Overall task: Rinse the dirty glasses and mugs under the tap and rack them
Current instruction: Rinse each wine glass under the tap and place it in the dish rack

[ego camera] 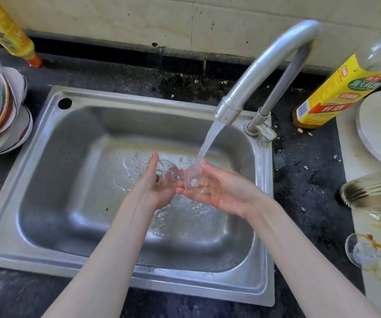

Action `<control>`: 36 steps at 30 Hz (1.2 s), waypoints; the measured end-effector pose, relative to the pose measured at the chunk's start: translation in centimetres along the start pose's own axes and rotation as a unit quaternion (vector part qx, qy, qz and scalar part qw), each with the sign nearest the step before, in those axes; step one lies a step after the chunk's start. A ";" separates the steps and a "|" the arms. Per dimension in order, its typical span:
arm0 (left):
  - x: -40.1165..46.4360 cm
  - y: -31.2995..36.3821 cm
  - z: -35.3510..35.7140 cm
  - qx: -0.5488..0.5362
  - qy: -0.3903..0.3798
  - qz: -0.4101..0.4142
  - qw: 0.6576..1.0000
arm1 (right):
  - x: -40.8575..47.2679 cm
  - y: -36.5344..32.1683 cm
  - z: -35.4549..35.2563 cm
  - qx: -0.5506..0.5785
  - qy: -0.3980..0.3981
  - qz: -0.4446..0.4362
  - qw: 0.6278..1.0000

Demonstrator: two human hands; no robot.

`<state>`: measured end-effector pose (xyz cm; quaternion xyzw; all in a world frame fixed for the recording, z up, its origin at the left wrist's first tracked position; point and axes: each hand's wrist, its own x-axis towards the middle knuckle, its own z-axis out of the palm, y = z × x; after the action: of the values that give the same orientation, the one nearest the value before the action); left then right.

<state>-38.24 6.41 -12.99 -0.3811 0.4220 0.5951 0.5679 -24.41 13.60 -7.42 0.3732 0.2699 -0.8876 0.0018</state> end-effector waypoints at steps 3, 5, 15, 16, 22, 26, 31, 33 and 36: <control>0.6 0.0 -0.4 -0.008 0.001 -0.015 1.000 | -0.3 0.5 -0.3 0.035 -0.044 -0.015 0.998; 0.6 -0.2 -0.5 -0.014 -0.008 -0.029 0.999 | -0.2 1.0 -0.4 0.046 -0.045 -0.030 0.997; 0.8 -1.5 0.1 -0.066 -0.032 0.065 0.995 | 1.2 1.7 -0.2 -0.040 0.111 -0.090 0.989; 0.7 -1.5 0.4 -0.044 -0.044 0.095 0.994 | 1.3 1.7 -0.5 -0.037 0.112 -0.075 0.990; 0.0 -1.2 0.8 0.155 -0.028 0.267 0.951 | 1.5 1.8 -1.6 -0.185 0.098 -0.048 0.977; -0.7 -2.0 1.5 0.218 -0.027 0.306 0.926 | 2.6 2.7 -1.6 -0.502 0.140 -0.170 0.836; -1.6 -1.8 1.0 0.235 -0.204 0.243 0.919 | 2.1 2.6 -2.0 -0.351 0.080 -0.153 0.920; -2.2 -1.5 0.8 0.263 -0.267 0.203 0.904 | 1.2 2.3 -2.4 -0.197 -0.012 -0.081 0.977; -2.6 -2.1 1.0 0.283 -0.272 0.214 0.894 | 0.3 3.0 -3.1 -0.214 -0.017 -0.085 0.973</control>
<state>-35.97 6.45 -10.30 0.0721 0.4729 0.6377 0.6037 -21.99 12.59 -10.81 0.3247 0.4844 -0.8123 0.0113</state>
